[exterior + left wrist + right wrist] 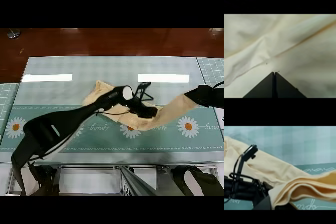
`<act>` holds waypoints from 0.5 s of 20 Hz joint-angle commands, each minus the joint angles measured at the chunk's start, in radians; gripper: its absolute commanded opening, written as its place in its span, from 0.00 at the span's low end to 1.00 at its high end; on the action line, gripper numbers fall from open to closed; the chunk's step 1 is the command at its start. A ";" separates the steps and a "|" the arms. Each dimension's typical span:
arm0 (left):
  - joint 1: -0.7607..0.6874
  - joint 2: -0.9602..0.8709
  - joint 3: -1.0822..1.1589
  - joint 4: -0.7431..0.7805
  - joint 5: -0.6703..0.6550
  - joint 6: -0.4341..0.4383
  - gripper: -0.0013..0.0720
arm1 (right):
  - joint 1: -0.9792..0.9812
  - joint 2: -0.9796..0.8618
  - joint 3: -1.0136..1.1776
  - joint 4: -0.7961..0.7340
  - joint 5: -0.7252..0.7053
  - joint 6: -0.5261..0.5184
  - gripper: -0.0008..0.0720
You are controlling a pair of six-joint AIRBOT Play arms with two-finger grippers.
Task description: Fold the shirts.
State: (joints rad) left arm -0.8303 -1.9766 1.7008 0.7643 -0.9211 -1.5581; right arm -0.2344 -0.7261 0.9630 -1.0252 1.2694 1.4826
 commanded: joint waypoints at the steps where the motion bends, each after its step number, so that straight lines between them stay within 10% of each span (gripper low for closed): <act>1: 0.169 0.025 0.097 -0.007 -0.082 0.004 0.05 | 0.002 -0.005 0.035 0.055 0.016 0.002 0.04; 10: 0.839 0.621 0.002 0.262 -0.296 0.061 0.05 | 0.598 -0.588 0.378 0.129 -0.232 0.056 0.04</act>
State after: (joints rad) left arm -0.1467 -1.5650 1.7603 0.9295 -1.1904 -1.5402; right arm 0.1852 -1.0904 1.1950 -0.9104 1.1286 1.5131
